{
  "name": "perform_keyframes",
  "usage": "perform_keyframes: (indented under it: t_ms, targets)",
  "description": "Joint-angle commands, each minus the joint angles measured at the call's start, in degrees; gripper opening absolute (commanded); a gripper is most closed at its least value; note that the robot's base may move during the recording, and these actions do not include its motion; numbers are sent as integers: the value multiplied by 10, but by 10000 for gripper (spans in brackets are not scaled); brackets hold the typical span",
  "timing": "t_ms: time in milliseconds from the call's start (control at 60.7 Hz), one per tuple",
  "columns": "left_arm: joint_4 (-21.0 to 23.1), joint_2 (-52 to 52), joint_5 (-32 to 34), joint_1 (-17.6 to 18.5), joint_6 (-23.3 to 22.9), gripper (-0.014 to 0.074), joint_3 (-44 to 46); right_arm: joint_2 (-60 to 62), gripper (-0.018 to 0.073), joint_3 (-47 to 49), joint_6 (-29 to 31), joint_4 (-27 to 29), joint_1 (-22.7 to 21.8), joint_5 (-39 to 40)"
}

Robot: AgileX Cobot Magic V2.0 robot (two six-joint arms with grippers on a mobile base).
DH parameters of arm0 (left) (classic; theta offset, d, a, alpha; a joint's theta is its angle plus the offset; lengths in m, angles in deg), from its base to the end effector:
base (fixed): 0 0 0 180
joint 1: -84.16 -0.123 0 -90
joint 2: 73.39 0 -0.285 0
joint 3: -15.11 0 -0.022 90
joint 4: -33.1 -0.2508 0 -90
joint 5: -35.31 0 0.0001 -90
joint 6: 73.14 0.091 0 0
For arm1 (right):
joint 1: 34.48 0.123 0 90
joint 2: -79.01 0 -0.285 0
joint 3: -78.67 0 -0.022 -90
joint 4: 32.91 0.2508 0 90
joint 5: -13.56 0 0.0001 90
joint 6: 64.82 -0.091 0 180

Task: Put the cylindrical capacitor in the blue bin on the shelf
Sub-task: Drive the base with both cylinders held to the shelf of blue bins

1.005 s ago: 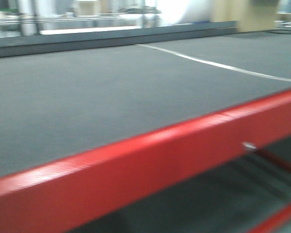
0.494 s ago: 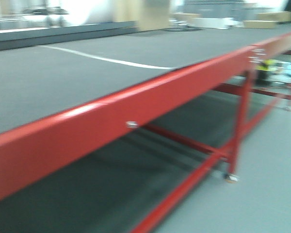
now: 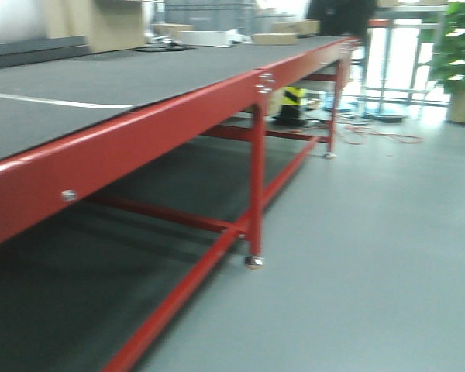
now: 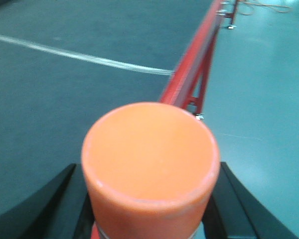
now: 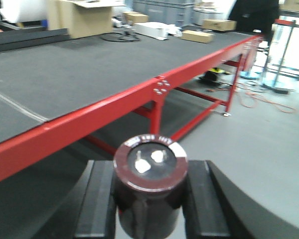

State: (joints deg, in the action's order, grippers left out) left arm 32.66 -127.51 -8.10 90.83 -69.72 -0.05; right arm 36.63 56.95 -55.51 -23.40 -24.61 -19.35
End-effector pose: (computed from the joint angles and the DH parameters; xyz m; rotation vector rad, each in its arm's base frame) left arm 0.1428 -0.0162 0.4280 0.1750 1.9591 -0.0283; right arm 0.0927 0.0244 0.4339 -0.2317 1.6739 0.1880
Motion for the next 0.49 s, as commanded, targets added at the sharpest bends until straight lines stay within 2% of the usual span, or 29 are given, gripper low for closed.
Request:
perform_keyframes:
  t_ms: [0,478]
  targets:
    - [0,5,12,-1,1,-111,3,3,-16,5,2,-1,1,20]
    - [0,5,12,-1,1,-111,3,3,-16,5,2,-1,1,20]
